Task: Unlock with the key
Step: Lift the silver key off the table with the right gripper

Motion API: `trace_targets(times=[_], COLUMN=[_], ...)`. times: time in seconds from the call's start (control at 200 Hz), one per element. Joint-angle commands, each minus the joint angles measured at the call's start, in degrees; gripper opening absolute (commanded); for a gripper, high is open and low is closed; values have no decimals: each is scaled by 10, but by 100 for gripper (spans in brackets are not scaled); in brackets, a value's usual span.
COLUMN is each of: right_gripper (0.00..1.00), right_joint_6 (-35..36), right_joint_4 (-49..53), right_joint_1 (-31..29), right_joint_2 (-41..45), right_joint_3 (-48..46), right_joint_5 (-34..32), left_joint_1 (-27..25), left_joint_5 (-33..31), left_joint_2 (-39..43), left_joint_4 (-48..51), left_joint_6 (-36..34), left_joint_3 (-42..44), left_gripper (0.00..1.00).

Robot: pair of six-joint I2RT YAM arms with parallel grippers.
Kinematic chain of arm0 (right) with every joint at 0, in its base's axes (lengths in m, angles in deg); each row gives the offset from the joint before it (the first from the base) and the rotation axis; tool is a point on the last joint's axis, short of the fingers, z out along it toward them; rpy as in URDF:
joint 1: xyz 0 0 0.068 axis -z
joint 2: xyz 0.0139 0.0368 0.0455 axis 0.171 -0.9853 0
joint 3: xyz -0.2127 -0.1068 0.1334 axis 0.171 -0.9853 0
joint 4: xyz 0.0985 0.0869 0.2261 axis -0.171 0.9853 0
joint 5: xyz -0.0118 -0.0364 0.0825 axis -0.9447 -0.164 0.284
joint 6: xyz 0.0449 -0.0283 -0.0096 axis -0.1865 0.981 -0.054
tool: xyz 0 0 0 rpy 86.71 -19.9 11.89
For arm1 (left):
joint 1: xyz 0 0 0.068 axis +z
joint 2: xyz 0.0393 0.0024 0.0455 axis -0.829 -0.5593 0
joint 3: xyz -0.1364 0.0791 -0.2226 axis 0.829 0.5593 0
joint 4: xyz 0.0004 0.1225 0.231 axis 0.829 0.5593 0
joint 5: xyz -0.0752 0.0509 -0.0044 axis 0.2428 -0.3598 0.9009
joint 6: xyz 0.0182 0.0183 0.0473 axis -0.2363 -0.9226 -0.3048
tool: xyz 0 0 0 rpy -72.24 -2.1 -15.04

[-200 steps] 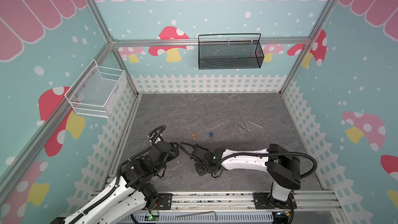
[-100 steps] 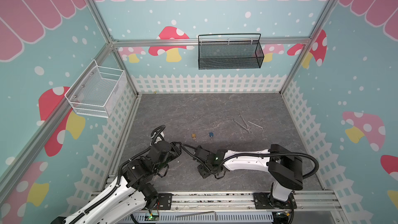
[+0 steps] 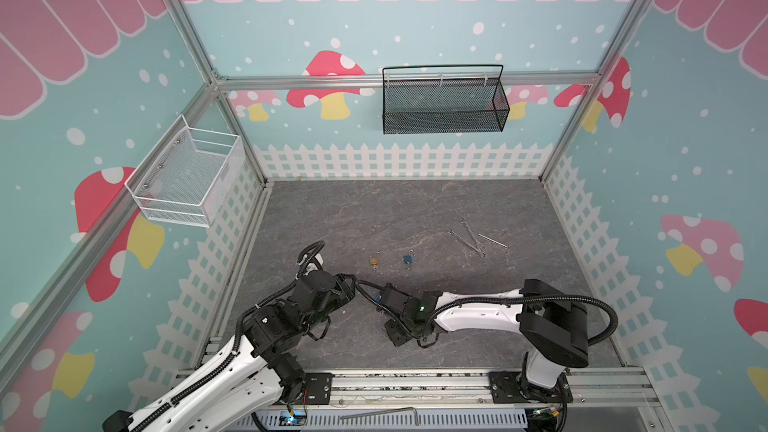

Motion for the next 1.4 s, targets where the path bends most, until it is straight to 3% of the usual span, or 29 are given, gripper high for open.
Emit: trace_targets(times=[0.0,0.355,0.52,0.765,1.071,1.396], right_gripper=[29,18,7,1,0,0], right_joint_6=[0,6,13,14,25,10], right_joint_4=[-3,-12,-25,-63,-118,-164], right_joint_1=[1,1,2,12,34,105], right_joint_2=[-11,-22,-10,31,127,272], right_joint_3=[10,7,5,-26,-85,-145], right_joint_5=[-5,-1,1,8,15,82], left_joint_1=[1,1,1,0,-12,-89], left_joint_5=[-6,-13,-10,6,25,-14], left_joint_2=[8,27,34,40,41,14], left_joint_4=[-7,-7,-7,-19,-57,-200], left_joint_6=[15,23,30,44,69,64], left_joint_3=[8,22,26,24,25,55], left_gripper=[52,52,52,52,51,51])
